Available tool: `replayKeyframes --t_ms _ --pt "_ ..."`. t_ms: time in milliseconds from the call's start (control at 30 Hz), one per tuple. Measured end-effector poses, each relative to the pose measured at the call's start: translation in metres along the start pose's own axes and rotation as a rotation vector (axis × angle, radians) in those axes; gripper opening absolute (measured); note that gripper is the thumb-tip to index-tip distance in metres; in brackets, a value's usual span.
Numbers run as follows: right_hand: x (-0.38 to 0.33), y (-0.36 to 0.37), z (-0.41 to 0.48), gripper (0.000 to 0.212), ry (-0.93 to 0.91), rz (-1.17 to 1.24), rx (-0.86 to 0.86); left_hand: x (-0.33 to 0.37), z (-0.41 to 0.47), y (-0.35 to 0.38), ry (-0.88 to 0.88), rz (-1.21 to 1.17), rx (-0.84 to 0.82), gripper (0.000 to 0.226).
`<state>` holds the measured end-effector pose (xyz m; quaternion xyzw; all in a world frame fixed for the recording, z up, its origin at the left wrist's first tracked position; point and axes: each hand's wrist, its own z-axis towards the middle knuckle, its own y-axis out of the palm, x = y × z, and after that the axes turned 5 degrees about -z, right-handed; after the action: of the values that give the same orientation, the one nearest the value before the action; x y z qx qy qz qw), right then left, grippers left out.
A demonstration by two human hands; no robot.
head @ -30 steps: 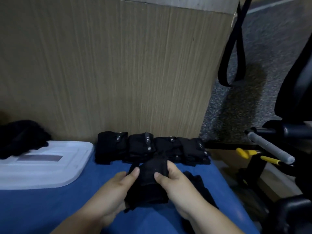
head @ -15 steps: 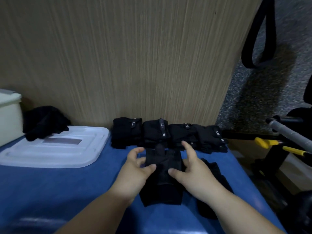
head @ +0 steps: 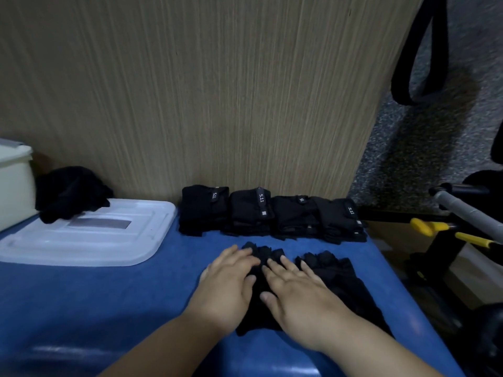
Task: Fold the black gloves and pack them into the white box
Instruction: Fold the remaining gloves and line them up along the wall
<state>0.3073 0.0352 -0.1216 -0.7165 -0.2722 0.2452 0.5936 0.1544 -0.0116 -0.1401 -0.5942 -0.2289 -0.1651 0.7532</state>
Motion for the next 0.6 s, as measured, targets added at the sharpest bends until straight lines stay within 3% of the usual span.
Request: replayKeyframes --t_ms 100,267,400,500,600 --pt "0.001 0.001 0.000 0.058 -0.003 -0.004 -0.016 -0.002 0.000 0.000 -0.018 0.086 -0.157 0.045" --pt "0.001 0.005 -0.002 0.059 -0.011 0.032 0.023 -0.002 -0.001 -0.001 -0.021 0.176 -0.207 0.049" --pt "0.011 -0.008 -0.007 0.056 -0.038 0.201 0.237 -0.001 -0.004 -0.002 -0.006 0.186 -0.196 0.049" --pt "0.039 -0.031 -0.018 0.036 0.123 0.387 0.475 0.001 -0.008 -0.006 0.003 0.180 -0.229 0.049" --pt "0.084 -0.049 -0.035 0.018 0.411 0.320 0.330 0.006 -0.013 -0.007 0.022 0.169 -0.259 0.049"
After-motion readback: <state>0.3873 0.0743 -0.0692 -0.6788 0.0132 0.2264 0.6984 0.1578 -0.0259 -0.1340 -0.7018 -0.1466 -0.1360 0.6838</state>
